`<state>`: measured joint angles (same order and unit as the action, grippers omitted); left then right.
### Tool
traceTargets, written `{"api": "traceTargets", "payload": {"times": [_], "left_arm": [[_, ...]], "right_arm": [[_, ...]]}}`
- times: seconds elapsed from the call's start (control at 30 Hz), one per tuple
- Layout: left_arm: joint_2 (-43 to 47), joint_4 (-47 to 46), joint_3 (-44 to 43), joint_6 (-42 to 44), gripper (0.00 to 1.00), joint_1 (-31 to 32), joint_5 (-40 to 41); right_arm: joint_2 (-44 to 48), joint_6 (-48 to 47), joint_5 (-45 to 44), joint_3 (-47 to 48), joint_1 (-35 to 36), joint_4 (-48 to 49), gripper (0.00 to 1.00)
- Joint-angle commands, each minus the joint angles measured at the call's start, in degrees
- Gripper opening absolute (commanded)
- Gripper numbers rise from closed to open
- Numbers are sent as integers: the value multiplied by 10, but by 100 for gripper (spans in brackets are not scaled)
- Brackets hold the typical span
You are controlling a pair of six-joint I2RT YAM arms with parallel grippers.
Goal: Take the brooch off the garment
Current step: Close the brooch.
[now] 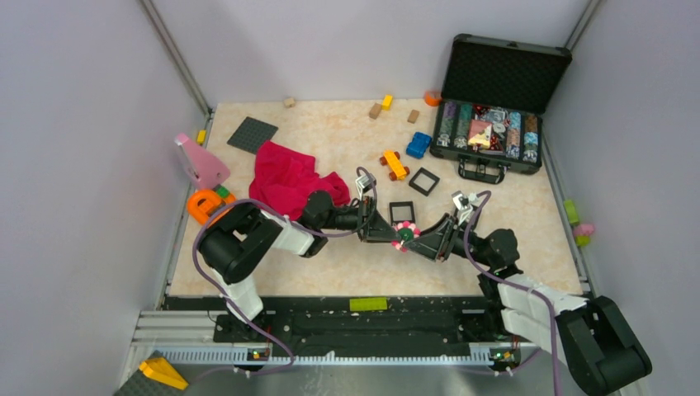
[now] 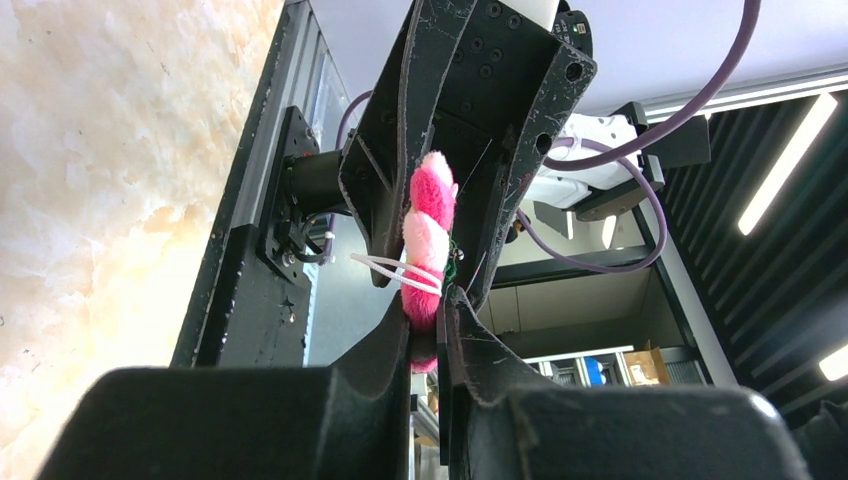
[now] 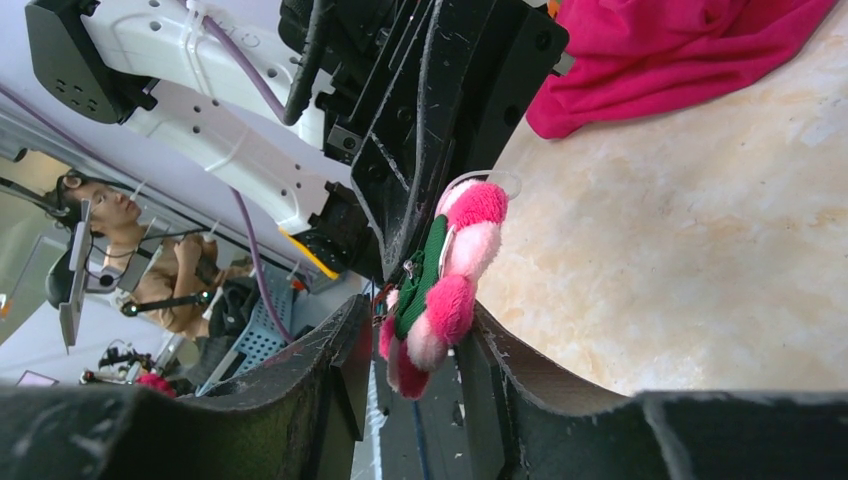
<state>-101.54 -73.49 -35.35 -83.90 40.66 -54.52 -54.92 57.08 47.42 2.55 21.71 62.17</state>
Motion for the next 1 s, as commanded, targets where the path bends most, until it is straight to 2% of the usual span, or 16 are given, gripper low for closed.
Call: {"api": "traceTargets", "payload": {"times": [0.0, 0.23, 0.97], "left_arm": [[3, -35, -9, 4, 0, 6, -6], [4, -29, -10, 11, 0, 10, -6], [53, 97, -18, 109, 0, 20, -3]], "right_arm": [[-7, -5, -3, 14, 7, 33, 37], [-9, -4, -3, 16, 7, 30, 37], [-9, 0, -14, 14, 7, 13, 34]]}}
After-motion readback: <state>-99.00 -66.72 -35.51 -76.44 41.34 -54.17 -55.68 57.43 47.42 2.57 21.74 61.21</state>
